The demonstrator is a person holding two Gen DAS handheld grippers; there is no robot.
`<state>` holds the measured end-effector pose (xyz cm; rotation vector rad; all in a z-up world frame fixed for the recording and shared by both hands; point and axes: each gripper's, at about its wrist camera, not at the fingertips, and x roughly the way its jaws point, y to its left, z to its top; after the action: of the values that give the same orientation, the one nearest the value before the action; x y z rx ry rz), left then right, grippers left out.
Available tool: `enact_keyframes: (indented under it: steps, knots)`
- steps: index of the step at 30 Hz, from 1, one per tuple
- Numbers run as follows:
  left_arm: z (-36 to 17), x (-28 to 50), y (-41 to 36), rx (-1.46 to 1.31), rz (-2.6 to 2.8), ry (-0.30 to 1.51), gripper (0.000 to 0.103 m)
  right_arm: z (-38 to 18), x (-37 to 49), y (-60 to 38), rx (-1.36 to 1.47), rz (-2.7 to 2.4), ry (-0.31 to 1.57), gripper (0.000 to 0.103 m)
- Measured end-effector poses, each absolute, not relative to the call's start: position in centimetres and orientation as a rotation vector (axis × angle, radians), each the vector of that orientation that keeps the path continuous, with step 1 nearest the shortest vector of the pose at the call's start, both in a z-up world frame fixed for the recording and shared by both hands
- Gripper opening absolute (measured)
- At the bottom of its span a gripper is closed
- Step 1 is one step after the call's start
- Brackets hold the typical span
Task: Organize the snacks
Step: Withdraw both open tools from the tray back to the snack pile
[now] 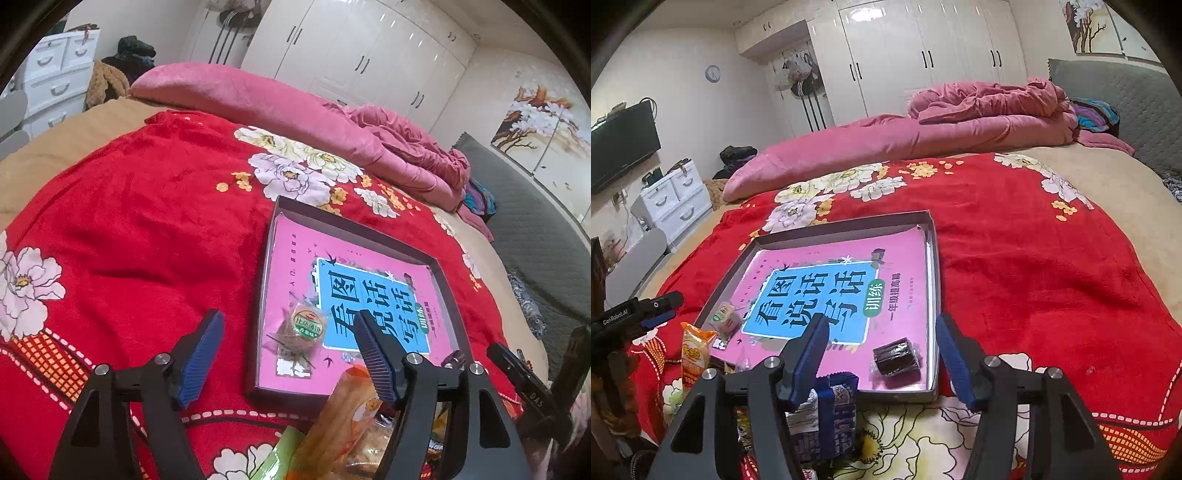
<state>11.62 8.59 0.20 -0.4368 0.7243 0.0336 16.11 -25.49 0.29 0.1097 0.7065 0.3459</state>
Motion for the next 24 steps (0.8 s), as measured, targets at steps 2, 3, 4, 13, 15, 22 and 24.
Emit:
enact_keyframes:
  steps: [2,3,4,13,15,22,24]
  knots:
    - [0.3,11.4,8.5,-0.432,0.035,0.721,0.075,0.4,16.0,-25.5,0.111,0.346,0.702,0.065]
    - [0.4,11.3,8.5,-0.428,0.036,0.721,0.076,0.5,15.9,-25.6,0.113,0.343,0.699,0.065]
    - [0.4,11.2,8.4,-0.424,0.036,0.72,0.077,0.5,15.8,-25.7,0.116,0.343,0.697,0.066]
    - [1.1,10.4,6.9,-0.36,0.006,0.711,0.078,1.0,15.4,-26.0,0.132,0.331,0.689,0.073]
    - [1.3,10.3,6.6,-0.351,0.0,0.712,0.078,1.1,15.3,-26.1,0.134,0.331,0.688,0.073]
    - [1.5,9.8,6.0,-0.33,-0.014,0.718,0.078,1.4,14.7,-26.0,0.122,0.337,0.685,0.073]
    - [1.5,9.7,5.8,-0.327,-0.02,0.721,0.078,1.5,14.4,-25.9,0.117,0.339,0.685,0.074]
